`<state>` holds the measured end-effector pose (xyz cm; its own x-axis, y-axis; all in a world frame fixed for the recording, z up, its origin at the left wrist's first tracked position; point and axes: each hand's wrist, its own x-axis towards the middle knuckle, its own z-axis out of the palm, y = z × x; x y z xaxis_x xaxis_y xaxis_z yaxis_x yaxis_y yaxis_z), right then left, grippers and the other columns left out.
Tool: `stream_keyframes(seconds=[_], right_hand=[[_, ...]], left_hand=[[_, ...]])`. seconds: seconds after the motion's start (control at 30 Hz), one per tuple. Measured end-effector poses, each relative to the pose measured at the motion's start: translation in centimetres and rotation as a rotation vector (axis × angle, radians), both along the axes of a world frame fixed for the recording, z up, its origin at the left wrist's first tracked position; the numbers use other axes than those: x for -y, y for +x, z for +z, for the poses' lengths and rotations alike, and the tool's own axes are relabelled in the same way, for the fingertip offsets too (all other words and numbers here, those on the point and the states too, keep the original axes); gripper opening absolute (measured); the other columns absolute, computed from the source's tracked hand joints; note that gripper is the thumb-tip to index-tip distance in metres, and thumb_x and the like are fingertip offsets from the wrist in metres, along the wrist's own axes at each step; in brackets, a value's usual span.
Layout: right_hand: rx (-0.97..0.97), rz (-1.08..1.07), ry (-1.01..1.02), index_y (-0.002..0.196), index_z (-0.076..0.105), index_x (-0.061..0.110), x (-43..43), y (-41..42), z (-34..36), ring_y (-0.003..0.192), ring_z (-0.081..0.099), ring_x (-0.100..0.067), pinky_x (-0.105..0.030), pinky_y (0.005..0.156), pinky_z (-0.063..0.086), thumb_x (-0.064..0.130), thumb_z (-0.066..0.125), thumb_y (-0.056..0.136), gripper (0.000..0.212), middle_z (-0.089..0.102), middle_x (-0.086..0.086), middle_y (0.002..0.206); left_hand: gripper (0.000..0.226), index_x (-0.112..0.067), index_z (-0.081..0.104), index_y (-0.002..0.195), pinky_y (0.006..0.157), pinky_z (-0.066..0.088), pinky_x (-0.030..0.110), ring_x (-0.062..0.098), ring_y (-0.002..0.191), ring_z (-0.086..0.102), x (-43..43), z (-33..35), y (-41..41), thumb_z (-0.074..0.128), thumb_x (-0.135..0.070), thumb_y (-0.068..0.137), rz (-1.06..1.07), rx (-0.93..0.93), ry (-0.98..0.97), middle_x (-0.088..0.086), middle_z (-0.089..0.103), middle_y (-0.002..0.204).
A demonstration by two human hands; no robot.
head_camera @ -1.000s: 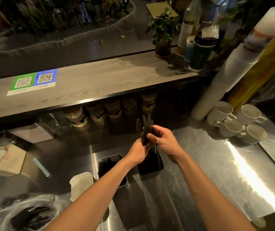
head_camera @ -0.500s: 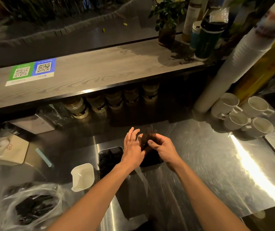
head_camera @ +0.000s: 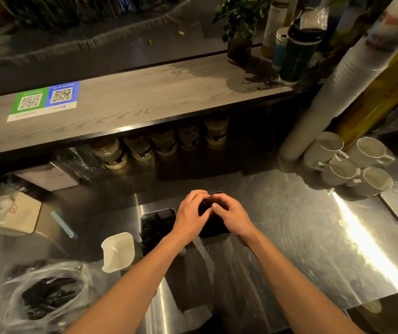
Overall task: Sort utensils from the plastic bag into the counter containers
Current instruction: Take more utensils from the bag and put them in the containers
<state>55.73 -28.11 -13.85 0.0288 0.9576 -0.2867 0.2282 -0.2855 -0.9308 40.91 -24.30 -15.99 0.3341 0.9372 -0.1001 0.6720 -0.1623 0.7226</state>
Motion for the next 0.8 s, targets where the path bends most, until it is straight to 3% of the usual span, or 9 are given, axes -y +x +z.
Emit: stream_keyframes(seconds=[0.3, 0.47, 0.67, 0.8], right_hand=[[0.205, 0.031, 0.151, 0.115, 0.068, 0.027, -0.4, -0.8, 1.0, 0.099, 0.062, 0.0, -0.021, 0.087, 0.051, 0.021, 0.051, 0.103, 0.021, 0.068, 0.016, 0.104], [0.45, 0.153, 0.12, 0.13, 0.061, 0.029, -0.6, -1.7, 1.3, 0.11, 0.059, -0.007, -0.03, 0.093, 0.051, 0.031, 0.051, 0.103, 0.029, 0.065, 0.011, 0.121], [0.488, 0.036, 0.154, 0.133, 0.054, 0.028, 0.0, -3.1, 1.3, 0.118, 0.053, -0.006, -0.027, 0.096, 0.047, 0.028, 0.054, 0.102, 0.032, 0.058, 0.011, 0.127], [0.434, 0.041, 0.175, 0.131, 0.057, 0.028, -0.1, -4.6, 1.9, 0.115, 0.053, -0.002, -0.021, 0.095, 0.045, 0.025, 0.055, 0.101, 0.03, 0.06, 0.012, 0.126]], left_hand=[[0.024, -0.023, 0.069, 0.115, 0.094, 0.052, 0.036, 0.005, 0.104, 0.058, 0.8, 0.8, -1.2, 0.07, -0.021, 0.092, 0.111, 0.107, 0.131, -0.015, 0.06, 0.107], [0.035, -0.027, 0.062, 0.122, 0.1, 0.05, 0.032, 0.005, 0.113, 0.055, 1.0, 1.3, -1.8, 0.071, -0.018, 0.089, 0.119, 0.135, 0.06, -0.014, 0.058, 0.117], [0.038, -0.03, 0.056, 0.127, 0.091, 0.042, 0.011, 0.001, 0.116, 0.053, 1.5, 1.8, -3.4, 0.07, -0.021, 0.093, 0.159, 0.212, 0.006, -0.015, 0.053, 0.123], [0.027, -0.032, 0.056, 0.123, 0.085, 0.048, 0.015, 0.001, 0.108, 0.057, 2.0, 2.5, -4.8, 0.063, -0.024, 0.098, 0.232, 0.318, 0.028, -0.012, 0.057, 0.12]])
